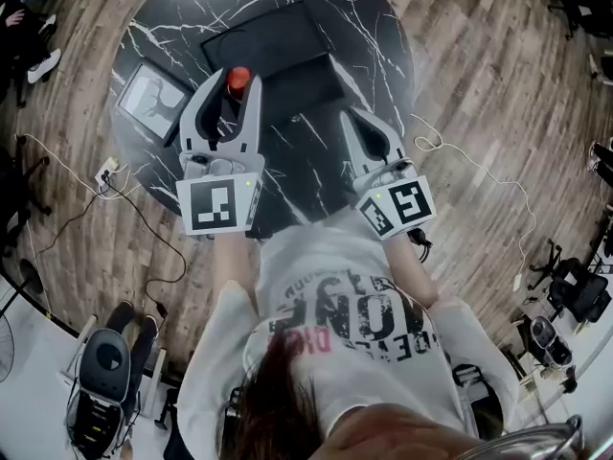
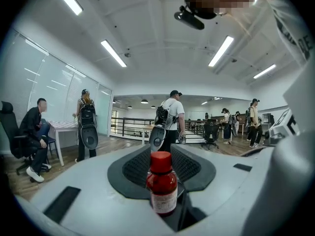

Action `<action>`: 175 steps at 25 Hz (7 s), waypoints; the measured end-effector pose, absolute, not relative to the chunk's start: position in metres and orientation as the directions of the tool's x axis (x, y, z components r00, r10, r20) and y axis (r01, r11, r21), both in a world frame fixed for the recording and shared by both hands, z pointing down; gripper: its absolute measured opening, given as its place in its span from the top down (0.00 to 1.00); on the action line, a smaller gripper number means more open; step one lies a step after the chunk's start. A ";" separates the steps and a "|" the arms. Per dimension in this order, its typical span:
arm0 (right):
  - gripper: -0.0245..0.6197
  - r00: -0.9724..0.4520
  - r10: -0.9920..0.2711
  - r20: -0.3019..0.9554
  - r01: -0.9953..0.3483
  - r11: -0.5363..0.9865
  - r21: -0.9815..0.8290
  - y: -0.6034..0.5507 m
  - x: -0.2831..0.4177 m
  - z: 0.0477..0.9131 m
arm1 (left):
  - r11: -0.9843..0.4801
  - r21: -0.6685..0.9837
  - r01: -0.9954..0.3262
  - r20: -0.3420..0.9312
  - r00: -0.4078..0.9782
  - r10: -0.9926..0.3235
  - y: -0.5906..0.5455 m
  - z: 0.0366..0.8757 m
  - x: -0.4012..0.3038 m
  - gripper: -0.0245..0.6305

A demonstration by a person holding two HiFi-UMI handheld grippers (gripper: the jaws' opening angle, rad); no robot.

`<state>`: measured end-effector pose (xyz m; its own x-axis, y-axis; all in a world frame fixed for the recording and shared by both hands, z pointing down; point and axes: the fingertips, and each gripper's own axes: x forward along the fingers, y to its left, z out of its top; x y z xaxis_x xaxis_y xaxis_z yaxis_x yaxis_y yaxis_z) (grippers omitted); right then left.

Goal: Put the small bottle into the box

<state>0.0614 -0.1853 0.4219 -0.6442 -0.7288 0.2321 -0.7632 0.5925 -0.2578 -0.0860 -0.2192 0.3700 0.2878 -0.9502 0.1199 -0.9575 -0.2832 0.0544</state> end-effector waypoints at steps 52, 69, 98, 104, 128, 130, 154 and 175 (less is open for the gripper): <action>0.96 -0.614 -0.688 0.387 -0.789 0.531 -0.308 -0.184 0.063 0.483 | -0.279 0.157 -0.947 0.323 0.316 -0.892 -0.239 0.503 -0.062 0.77; 0.96 -0.613 -0.678 0.405 -0.790 0.529 -0.310 -0.186 0.060 0.492 | -0.288 0.162 -0.944 0.346 0.328 -0.879 -0.243 0.525 -0.056 0.77; 0.96 -0.619 -0.670 0.409 -0.785 0.534 -0.315 -0.180 0.057 0.492 | -0.337 0.112 -0.935 0.365 0.354 -0.861 -0.233 0.541 -0.044 0.77; 0.96 -0.621 -0.670 0.407 -0.784 0.535 -0.315 -0.181 0.056 0.493 | -0.337 0.107 -0.936 0.380 0.351 -0.855 -0.228 0.544 -0.045 0.77; 0.96 -0.620 -0.679 0.392 -0.785 0.539 -0.306 -0.172 0.054 0.485 | -0.384 0.066 -0.921 0.440 0.372 -0.817 -0.211 0.550 -0.036 0.76; 0.96 -0.619 -0.680 0.393 -0.785 0.538 -0.307 -0.172 0.055 0.485 | -0.383 0.071 -0.921 0.439 0.373 -0.817 -0.211 0.550 -0.036 0.76; 0.96 -0.618 -0.679 0.397 -0.786 0.534 -0.311 -0.174 0.055 0.487 | -0.388 0.101 -0.916 0.437 0.391 -0.810 -0.213 0.551 -0.036 0.76; 0.96 -0.631 -0.663 0.403 -0.776 0.539 -0.327 -0.177 0.045 0.491 | -0.407 0.139 -0.903 0.439 0.424 -0.792 -0.209 0.550 -0.029 0.64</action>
<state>0.0451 -0.1766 0.4910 -0.6309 -0.6632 0.4026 -0.7759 0.5394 -0.3272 -0.0289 -0.2091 0.5502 0.4242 -0.7922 0.4387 -0.9030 -0.4066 0.1388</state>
